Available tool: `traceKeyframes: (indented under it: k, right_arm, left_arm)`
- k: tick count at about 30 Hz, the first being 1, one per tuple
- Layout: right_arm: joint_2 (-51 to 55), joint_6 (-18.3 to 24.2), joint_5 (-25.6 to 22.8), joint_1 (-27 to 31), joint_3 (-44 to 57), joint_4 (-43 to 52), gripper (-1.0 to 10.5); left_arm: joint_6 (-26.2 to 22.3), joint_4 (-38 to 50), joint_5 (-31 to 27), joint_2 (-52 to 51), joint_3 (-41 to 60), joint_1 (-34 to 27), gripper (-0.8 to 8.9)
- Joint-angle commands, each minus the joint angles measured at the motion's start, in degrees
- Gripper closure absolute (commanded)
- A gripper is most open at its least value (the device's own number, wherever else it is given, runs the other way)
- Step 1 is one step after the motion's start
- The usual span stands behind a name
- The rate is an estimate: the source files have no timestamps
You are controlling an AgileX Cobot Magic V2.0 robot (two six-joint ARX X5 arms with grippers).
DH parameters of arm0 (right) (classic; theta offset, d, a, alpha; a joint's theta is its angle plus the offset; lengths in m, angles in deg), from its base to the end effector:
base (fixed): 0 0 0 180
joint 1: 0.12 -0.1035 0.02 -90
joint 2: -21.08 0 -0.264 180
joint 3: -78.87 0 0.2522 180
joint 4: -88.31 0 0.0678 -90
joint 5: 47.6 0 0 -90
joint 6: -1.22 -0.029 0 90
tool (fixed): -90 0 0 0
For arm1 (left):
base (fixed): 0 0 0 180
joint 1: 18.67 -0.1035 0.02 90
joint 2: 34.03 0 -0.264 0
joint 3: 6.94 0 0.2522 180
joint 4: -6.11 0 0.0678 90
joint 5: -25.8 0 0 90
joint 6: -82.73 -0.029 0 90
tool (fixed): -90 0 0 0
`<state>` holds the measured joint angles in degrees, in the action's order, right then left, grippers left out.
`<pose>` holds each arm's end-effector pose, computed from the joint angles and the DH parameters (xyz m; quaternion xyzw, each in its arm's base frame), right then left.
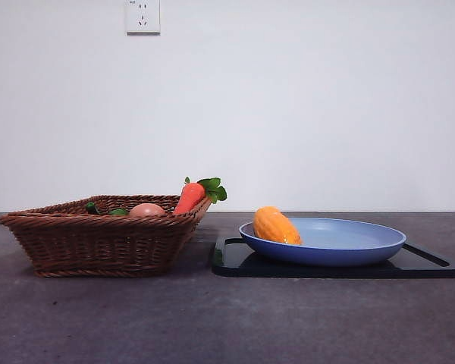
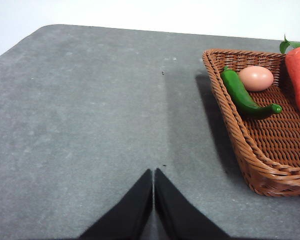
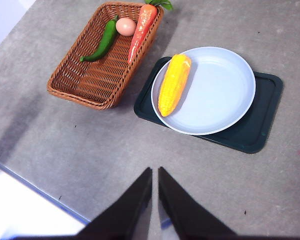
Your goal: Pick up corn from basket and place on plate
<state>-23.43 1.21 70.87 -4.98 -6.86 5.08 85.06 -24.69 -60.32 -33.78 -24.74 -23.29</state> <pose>0.0893 0.0215 0.3923 0.0734 0.3509 0.2677 0.8943 0.0905 0.0053 0.1585 -0.0287 0.1149 0.0088 0.9929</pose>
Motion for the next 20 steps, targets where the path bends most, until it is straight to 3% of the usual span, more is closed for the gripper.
traceKeyframes:
  k: [1, 10, 14, 20]
  right_arm:
    - [-0.31, 0.55, 0.02, -0.20, -0.85, 0.48, 9.4]
    - [-0.31, 2.60, -0.15, -0.09, -0.83, 4.17, 9.4]
    - [1.97, 7.56, -1.66, 2.19, 0.92, 13.75, 9.4]
    - [10.93, 6.38, -0.35, 6.73, 13.42, 33.40, 9.4]
  left_arm:
    - [0.07, -2.67, 0.15, -0.09, 0.79, -0.09, 8.06]
    - [0.07, -2.67, 0.15, -0.09, 0.79, -0.09, 8.06]
    - [0.07, -2.67, 0.15, -0.09, 0.79, -0.09, 8.06]
    - [0.07, -2.67, 0.15, -0.09, 0.79, -0.09, 8.06]
